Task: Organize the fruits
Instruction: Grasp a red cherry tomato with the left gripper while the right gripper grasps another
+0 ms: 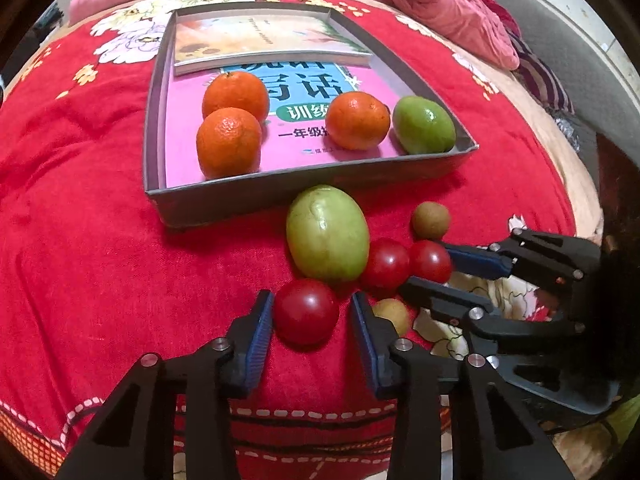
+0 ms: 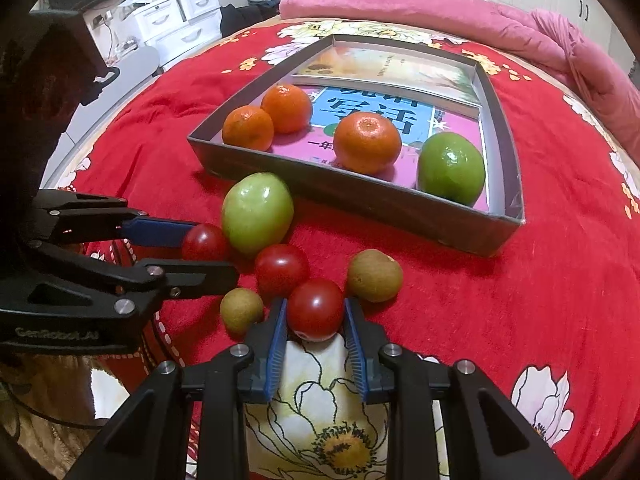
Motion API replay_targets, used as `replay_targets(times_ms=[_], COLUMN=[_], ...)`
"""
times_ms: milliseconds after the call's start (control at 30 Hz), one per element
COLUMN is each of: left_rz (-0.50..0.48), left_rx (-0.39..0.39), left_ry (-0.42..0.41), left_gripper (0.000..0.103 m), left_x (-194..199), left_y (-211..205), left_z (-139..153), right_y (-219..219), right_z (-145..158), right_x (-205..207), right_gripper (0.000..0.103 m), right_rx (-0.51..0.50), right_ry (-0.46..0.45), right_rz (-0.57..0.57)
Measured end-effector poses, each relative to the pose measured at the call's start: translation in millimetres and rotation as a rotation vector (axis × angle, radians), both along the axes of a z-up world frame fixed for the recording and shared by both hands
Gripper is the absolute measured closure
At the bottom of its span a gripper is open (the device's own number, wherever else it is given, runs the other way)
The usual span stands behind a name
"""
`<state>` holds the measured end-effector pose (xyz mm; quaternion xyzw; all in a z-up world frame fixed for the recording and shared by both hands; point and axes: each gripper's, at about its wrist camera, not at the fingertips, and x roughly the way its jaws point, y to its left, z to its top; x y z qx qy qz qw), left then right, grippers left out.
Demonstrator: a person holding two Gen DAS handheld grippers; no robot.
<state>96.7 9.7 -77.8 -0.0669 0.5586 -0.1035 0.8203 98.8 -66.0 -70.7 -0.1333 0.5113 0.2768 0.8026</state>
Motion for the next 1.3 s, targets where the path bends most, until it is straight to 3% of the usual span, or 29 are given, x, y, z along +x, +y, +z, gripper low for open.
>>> replay_targets(times_ms=[233, 400, 867, 1300], left_rz=[0.008, 0.039, 0.031, 0.020], left_rx=[-0.008, -0.089, -0.101, -0.083], left_ry=[-0.005, -0.009, -0.182, -0.265], left_gripper=[0.071, 0.071, 0.071, 0.071], left_x=[1, -1, -10, -19], left_y=[1, 11, 9, 8], left_z=[1, 6, 48, 64], right_y=[-3, -5, -4, -5], right_z=[3, 6, 27, 43], right_x=[2, 2, -1, -5], right_gripper=[0.074, 0.074, 0.074, 0.074], right_rx=[0.014, 0.026, 0.106, 0.151], right_ry=[-0.004, -0.016, -0.092, -0.164], right_rz=[-0.013, -0.019, -0.001, 0.014])
